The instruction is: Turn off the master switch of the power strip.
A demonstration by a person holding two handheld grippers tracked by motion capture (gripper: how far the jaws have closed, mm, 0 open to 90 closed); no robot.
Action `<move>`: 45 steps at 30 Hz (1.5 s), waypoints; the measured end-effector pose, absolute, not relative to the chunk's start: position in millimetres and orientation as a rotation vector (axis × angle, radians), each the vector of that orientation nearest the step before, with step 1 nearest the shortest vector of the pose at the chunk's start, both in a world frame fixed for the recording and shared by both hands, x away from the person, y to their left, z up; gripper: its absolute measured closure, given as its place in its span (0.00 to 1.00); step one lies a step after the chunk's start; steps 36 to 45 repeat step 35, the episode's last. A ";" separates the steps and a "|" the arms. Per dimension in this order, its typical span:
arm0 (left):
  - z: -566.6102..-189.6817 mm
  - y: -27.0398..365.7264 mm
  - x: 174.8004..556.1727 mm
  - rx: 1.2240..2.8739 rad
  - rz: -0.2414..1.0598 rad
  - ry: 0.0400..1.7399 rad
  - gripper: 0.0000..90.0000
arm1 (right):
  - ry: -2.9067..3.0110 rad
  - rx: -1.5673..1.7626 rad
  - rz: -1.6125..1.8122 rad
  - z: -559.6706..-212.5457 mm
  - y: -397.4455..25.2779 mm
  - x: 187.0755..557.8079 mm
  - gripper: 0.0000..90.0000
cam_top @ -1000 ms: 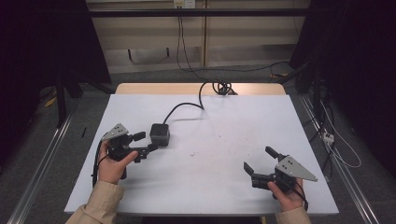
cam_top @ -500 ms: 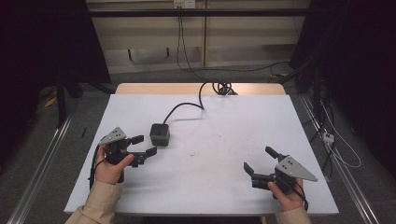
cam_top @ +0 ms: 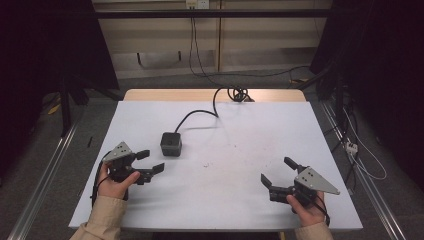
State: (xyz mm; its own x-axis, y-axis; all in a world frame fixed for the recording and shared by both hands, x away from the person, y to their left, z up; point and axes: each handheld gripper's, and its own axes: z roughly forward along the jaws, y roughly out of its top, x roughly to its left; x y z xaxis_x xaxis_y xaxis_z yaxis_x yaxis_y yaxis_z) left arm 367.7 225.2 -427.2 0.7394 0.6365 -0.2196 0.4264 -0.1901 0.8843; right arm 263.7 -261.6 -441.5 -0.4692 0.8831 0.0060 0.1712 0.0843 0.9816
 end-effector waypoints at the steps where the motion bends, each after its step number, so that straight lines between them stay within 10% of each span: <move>1: -427.4 225.8 367.0 1.821 0.236 0.827 0.16 | 1.731 1.045 1.432 -441.5 -261.5 263.7 0.03; 45: -439.7 244.2 359.3 1.832 0.260 0.867 0.15 | 1.739 1.046 1.426 -442.8 -261.1 264.2 0.03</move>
